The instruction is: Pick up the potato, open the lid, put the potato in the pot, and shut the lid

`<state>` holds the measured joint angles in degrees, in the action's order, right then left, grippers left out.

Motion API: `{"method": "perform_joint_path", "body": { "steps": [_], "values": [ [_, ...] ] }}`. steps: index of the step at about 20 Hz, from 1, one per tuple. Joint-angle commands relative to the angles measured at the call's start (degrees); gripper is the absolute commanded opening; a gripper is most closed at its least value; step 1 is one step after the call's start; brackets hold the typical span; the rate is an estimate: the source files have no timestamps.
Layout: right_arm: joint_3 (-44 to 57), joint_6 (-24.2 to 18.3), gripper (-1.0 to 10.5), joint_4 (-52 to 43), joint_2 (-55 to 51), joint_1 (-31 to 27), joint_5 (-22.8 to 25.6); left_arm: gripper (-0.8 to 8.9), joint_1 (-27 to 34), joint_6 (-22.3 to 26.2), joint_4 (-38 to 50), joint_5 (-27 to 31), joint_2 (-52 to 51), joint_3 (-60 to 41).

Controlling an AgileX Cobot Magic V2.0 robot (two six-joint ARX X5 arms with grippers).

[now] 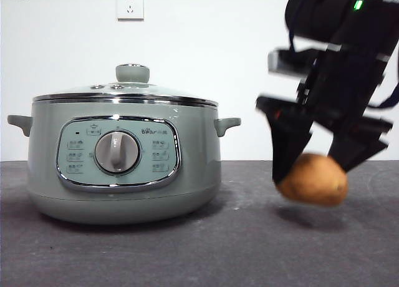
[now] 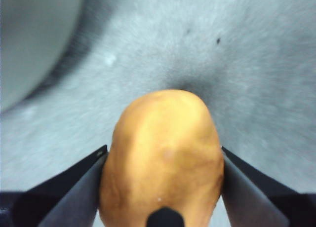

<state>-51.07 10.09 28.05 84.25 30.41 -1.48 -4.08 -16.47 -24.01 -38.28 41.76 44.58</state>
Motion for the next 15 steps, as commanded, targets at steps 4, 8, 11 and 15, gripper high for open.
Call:
{"method": "perform_joint_path", "body": {
  "steps": [4, 8, 11, 15],
  "values": [
    [-0.07, 0.39, -0.1, 6.19, -12.37, 0.09, 0.07, 2.98, -2.01, 1.7, 3.69, 5.57, 1.97, 0.2],
    [-0.07, 0.37, -0.1, 8.44, -19.71, 0.07, 0.37, 3.28, -8.31, 2.64, 5.14, 13.11, 8.41, 4.17],
    [-0.07, 0.37, -0.1, 9.88, -22.21, 0.02, 0.42, 3.53, -13.84, 5.97, 5.09, 20.0, 15.61, 9.2],
    [-0.07, 0.37, -0.1, 12.15, -22.6, 0.02, 0.42, 3.51, -20.7, 9.2, 4.96, 29.49, 26.45, 15.5]
  ]
}}
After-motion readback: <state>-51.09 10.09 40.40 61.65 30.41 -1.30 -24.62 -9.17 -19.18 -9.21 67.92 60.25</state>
